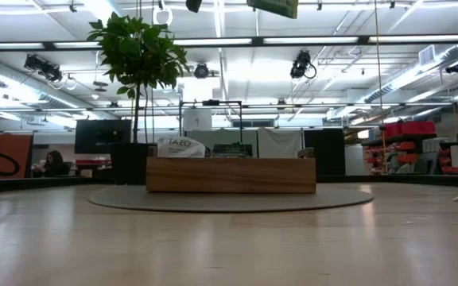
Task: Pick & Place Tea
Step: Put the yellow tea bag into the right section of the wooden organizer
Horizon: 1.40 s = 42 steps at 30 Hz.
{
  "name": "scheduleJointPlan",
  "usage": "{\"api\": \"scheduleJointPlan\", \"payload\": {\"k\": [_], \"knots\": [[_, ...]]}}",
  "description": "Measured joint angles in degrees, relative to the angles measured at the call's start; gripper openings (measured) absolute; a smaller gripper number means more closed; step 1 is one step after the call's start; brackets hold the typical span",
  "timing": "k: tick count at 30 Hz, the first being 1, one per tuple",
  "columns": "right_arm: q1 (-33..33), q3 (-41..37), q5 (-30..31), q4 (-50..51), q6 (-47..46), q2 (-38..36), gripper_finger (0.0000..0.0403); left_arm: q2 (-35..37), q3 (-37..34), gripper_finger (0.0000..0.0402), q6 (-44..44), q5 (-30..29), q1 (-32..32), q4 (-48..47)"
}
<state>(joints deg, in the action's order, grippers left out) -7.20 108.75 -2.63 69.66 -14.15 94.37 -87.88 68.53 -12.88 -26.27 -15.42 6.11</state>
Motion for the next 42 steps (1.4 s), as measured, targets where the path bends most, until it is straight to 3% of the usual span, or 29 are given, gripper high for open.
{"api": "scheduleJointPlan", "payload": {"k": [10, 14, 19, 25, 37, 42], "knots": [[-0.1, 0.0, -0.9, 0.9, -0.4, 0.2, 0.0108, 0.0, 0.0, 0.0001, -0.9, -0.6, 0.0, 2.7], [-0.1, 0.0, -1.5, 1.0, -0.1, 0.5, 0.0079, 0.0, 0.0, 0.0001, -0.9, -0.7, 0.0, 3.9], [-0.2, 0.0, -1.5, 1.2, 2.2, 0.8, 0.001, -0.1, 0.0, 0.0001, 0.0, -0.7, -0.3, 3.4], [-0.2, 0.0, -1.9, 1.3, 3.1, 0.8, 0.0004, -0.1, 0.1, 0.0007, 0.0, -0.5, -0.3, 3.0], [1.3, 0.0, -1.3, 2.5, 5.3, 0.7, 0.0001, 2.4, 0.1, 0.0153, -3.3, -0.1, -0.3, -8.0], [3.9, 0.0, -1.3, 3.0, 8.1, 1.8, 0.0001, 6.6, 0.0, 0.019, -7.0, -2.7, -0.8, -14.5]]}}
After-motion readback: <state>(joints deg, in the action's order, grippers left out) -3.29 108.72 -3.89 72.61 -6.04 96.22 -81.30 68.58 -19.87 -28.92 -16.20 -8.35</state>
